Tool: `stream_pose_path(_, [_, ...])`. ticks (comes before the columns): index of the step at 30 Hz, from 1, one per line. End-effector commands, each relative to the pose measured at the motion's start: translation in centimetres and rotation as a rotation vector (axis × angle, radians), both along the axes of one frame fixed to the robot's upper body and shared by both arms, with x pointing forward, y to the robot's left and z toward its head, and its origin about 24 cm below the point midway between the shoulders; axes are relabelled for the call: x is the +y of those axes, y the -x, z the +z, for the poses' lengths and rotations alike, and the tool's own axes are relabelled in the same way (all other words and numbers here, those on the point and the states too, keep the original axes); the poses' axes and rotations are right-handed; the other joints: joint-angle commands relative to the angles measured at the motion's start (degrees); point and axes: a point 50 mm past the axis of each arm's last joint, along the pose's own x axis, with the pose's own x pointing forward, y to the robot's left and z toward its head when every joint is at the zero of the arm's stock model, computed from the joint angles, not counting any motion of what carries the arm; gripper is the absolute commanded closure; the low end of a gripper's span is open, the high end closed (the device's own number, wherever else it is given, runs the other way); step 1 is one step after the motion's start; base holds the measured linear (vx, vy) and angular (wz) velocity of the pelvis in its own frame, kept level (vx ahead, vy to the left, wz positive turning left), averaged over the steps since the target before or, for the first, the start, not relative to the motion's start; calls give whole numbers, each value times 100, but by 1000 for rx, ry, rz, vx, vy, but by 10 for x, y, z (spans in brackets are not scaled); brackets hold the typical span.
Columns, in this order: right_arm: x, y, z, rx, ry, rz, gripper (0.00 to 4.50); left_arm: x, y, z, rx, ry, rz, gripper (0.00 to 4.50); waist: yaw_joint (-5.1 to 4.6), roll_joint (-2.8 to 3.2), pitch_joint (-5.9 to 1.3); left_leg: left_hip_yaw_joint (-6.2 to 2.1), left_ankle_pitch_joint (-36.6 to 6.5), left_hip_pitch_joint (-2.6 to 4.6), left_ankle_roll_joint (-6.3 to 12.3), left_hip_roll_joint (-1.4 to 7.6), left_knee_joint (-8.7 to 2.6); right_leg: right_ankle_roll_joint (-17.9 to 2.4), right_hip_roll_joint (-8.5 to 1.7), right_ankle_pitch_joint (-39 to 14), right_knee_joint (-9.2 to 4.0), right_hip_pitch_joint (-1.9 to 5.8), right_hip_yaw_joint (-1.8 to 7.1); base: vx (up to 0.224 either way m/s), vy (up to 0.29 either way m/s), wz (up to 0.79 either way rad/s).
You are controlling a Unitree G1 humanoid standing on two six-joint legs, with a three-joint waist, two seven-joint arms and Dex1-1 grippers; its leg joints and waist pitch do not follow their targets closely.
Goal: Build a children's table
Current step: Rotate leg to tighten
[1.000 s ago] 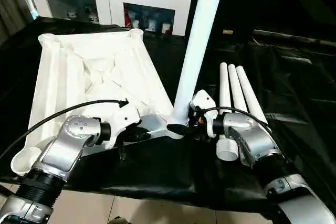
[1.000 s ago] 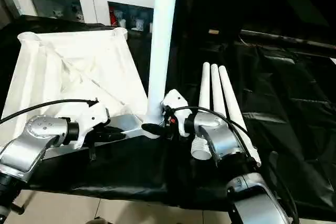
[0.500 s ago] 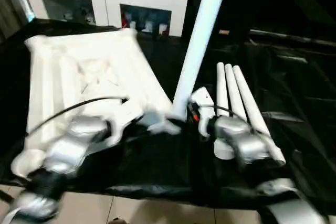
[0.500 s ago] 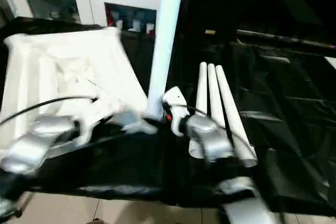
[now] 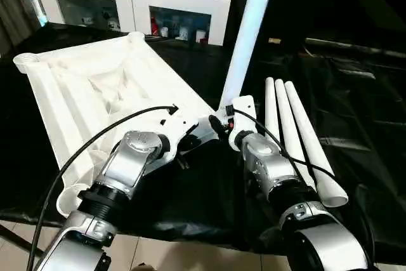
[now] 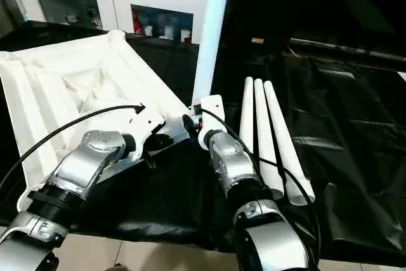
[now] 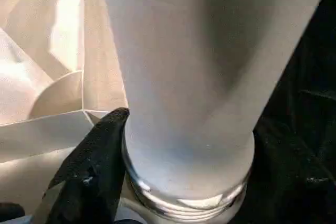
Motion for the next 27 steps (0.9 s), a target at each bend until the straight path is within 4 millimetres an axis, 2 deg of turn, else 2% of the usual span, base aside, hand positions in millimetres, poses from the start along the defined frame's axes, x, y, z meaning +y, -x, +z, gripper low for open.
stream_pose_path(1, [19,8,-4,26,-59,124,102,-10,5,1,-20,55,-61,450,-18,37,-356,-86,-1562,41,-110,230,-425,-673,-508,-1830,-521,212,322,0,0,0])
stream_pose_path(4, [11,7,0,29,-56,176,58,0,11,0,-38,55,-129,450,-24,32,-349,-95,-1508,16,-66,235,-436,-710,-513,-1790,-515,235,320,0,0,0])
stream_pose_path(7, [0,8,3,24,-28,280,58,11,20,0,-30,63,-204,450,-12,29,-347,-83,-1417,32,13,235,-427,-711,-512,-1796,-533,237,327,0,0,0])
stream_pose_path(8, [-3,9,4,24,-26,304,58,14,22,0,-24,66,-217,450,-15,35,-344,-78,-1348,23,21,252,-438,-751,-512,-1709,-514,226,334,0,0,0])
stream_pose_path(9, [-14,14,7,10,-7,401,58,23,30,2,3,86,-268,450,4,55,-353,-78,-1327,39,21,251,-430,-785,-505,-1614,-498,232,328,0,0,0])
stream_pose_path(10, [-15,15,7,7,-3,416,58,24,31,2,7,89,-275,450,11,49,-355,-83,-1254,16,36,258,-436,-805,-499,-1493,-480,262,322,0,0,0])
stream_pose_path(11, [-17,16,7,5,0,429,58,25,32,2,11,92,-281,450,6,42,-345,-72,-1204,20,38,261,-441,-860,-486,-1349,-470,247,328,0,0,0])
stream_pose_path(16, [-33,31,12,14,24,643,58,42,44,3,80,106,-343,450,18,41,-341,-58,-1256,42,102,256,-427,-902,-489,-1471,-486,239,326,0,0,0])
stream_pose_path(19, [-36,34,14,22,30,677,58,45,46,3,83,105,-353,450,16,32,-331,-60,-1247,30,86,249,-436,-898,-489,-1589,-500,240,325,0,0,0])
stream_pose_path(20, [-37,34,14,22,30,684,58,46,46,3,83,101,-349,450,19,51,-330,-62,-1272,38,62,251,-437,-869,-488,-1645,-510,238,328,0,0,0])
stream_pose_path(23, [-38,33,16,20,25,689,58,48,46,2,82,94,-343,450,13,40,-329,-68,-1341,52,22,254,-437,-861,-491,-1770,-514,224,327,0,0,0])
stream_pose_path(27, [-36,34,16,30,12,699,106,48,45,3,80,99,-336,450,13,36,-339,-64,-1251,41,22,250,-429,-918,-489,-1595,-494,239,328,0,0,0])
